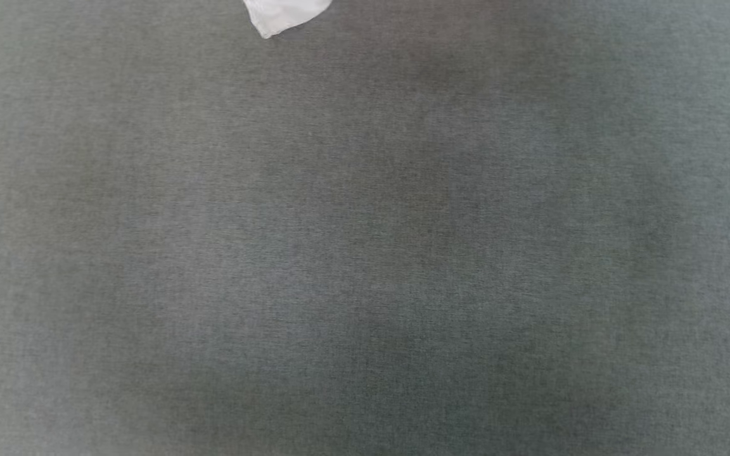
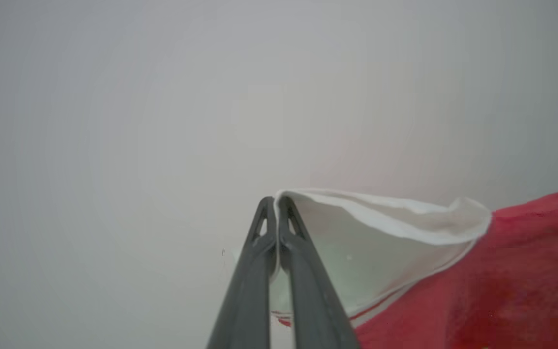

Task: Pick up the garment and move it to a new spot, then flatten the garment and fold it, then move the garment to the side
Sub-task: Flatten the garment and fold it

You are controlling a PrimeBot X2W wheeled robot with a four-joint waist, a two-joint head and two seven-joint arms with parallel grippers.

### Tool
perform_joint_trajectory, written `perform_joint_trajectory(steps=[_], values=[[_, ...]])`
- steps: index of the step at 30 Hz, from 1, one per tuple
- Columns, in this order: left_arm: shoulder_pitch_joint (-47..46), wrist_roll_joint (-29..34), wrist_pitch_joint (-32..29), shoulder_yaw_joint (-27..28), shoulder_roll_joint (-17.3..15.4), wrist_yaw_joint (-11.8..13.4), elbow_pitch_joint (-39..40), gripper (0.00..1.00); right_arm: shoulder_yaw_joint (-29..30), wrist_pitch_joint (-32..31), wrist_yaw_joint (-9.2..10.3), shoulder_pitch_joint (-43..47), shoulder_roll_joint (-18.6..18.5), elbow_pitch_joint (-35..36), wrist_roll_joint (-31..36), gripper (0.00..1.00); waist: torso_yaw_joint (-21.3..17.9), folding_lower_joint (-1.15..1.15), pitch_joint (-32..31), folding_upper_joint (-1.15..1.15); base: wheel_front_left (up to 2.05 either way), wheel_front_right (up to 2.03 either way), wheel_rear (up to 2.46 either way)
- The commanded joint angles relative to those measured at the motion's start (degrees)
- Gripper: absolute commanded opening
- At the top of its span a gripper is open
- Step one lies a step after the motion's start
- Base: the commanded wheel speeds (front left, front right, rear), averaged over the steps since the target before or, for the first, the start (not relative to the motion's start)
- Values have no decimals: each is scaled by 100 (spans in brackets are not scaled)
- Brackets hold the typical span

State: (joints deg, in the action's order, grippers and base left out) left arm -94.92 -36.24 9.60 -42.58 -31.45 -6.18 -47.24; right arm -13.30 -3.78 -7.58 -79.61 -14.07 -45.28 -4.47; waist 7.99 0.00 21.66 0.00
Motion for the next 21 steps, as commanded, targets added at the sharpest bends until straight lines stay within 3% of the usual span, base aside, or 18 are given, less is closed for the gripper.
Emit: perform_joint_trajectory(steps=[1, 6, 12, 16, 18, 21], values=[[340, -129, -132, -133, -2, -68, -99, 0, -91, -72, 15, 273, 64, -186, -131, 0, 39, 0, -52, 0, 0, 0, 0], [1136, -560, -564, -659, -53, -123, 137, 0, -297, -187, 15, 792, 30, -430, -487, 0, 119, 0, -189, 0, 0, 0, 0], [2496, -1750, -1613, -1432, -647, -116, 1217, 0, -843, -632, 14, 1860, -130, -314, -1315, 0, 217, 0, -398, 0, 0, 0, 0], [3255, -2437, -2241, -1600, -1092, -117, 1934, 0, -999, -939, 15, 2535, -368, 69, -1770, 0, 240, 0, -512, 0, 0, 0, 0], [3623, -2706, -2482, -1645, -1303, 41, 2333, 0, -1052, -1105, 14, 2910, -450, 346, -1992, 0, 241, 0, -563, 0, 0, 0, 0], [4206, -2992, -2838, -1754, -1610, 475, 3097, 0, -1085, -1298, 15, 3477, -615, 817, -2229, 0, 237, 0, -649, 0, 0, 0, 0]])
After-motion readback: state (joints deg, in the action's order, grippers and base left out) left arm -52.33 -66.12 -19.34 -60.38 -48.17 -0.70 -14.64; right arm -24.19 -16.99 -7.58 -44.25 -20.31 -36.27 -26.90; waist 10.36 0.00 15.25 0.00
